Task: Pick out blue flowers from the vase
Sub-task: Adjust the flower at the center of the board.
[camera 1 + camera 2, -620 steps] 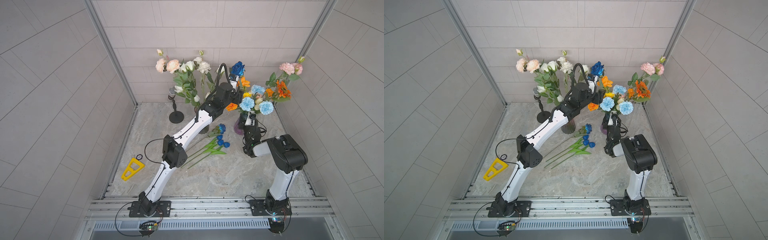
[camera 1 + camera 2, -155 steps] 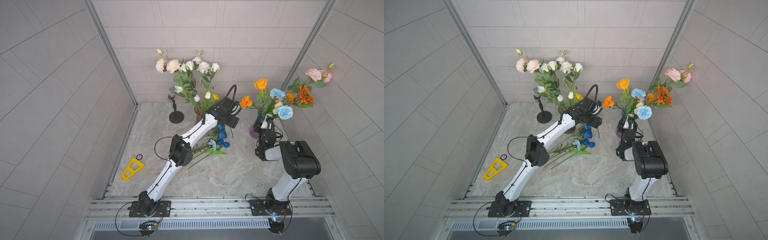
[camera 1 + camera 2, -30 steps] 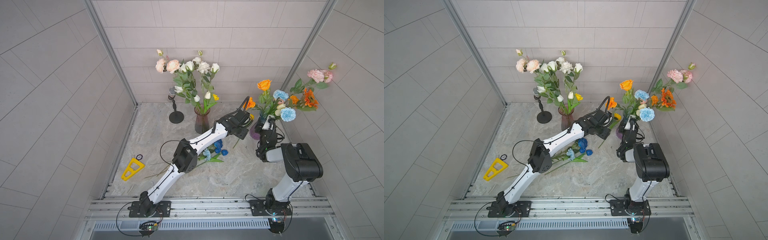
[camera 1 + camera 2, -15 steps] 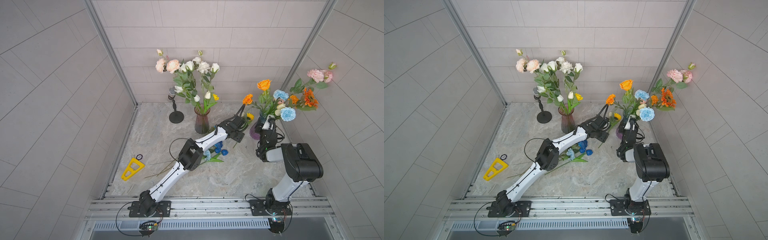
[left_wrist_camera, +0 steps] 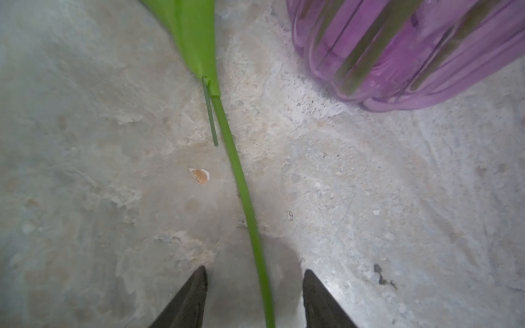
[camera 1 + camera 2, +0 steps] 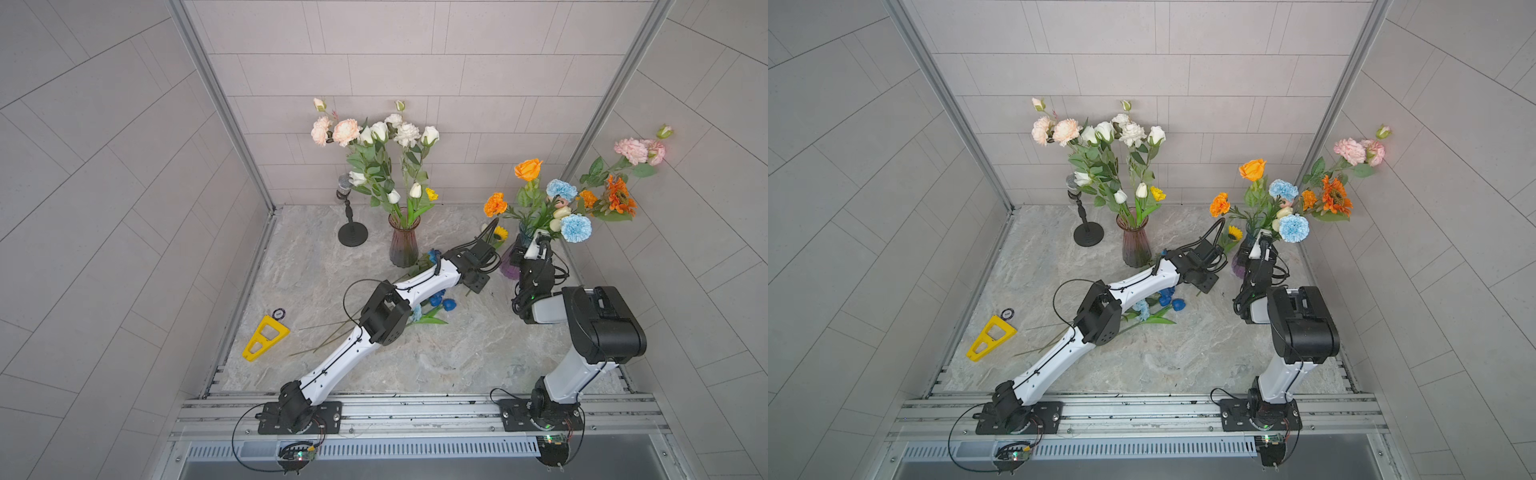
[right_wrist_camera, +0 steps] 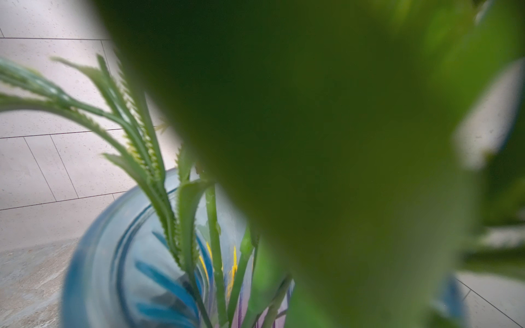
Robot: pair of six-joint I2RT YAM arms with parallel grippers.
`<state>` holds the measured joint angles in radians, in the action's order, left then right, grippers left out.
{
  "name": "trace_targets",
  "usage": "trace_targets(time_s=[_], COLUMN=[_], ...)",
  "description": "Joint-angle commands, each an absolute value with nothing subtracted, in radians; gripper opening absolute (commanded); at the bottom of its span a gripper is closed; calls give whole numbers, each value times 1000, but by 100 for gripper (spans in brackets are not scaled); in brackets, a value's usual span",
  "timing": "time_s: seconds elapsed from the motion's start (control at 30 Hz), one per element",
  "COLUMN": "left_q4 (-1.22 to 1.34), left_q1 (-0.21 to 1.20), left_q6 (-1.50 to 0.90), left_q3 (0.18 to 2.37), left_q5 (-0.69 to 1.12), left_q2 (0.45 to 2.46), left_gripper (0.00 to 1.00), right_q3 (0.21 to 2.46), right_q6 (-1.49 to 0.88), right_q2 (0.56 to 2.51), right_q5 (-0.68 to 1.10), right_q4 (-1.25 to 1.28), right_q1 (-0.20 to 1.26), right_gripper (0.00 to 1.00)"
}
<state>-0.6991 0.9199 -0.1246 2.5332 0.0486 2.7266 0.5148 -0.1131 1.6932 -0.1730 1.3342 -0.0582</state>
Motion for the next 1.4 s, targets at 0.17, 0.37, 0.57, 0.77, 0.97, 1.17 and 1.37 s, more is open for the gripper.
trace_targets(time_s=[0.17, 0.37, 0.57, 0.77, 0.97, 1.17, 1.37], left_q4=[-798, -846, -857, -890, -925, -926, -933], left_q1=[938, 950, 964, 966, 982, 1017, 1041], left_q6=[-131, -130, -145, -185, -219, -242, -277], left_q3=[2546, 2531, 2504, 2495, 2435, 2257, 2088], left_q5=[21, 15, 25, 58, 67, 38, 23], left_q2=[2757, 2750, 2719, 2657, 2551, 2411, 2312], left_gripper=[34, 14, 0, 0, 0, 0, 0], right_q3=[509, 512, 509, 509, 508, 509, 508], right_q6=[-138, -147, -146, -145, -145, -147, -150], right_q2=[1655, 1652, 1650, 1648, 1646, 1641, 1637], right_q5=[-172, -171, -174, -176, -173, -172, -168], right_q4=[1413, 1413, 1413, 1413, 1413, 1413, 1413], right_q1=[-60, -60, -60, -61, -60, -60, -61], right_gripper=[65, 65, 65, 65, 65, 65, 65])
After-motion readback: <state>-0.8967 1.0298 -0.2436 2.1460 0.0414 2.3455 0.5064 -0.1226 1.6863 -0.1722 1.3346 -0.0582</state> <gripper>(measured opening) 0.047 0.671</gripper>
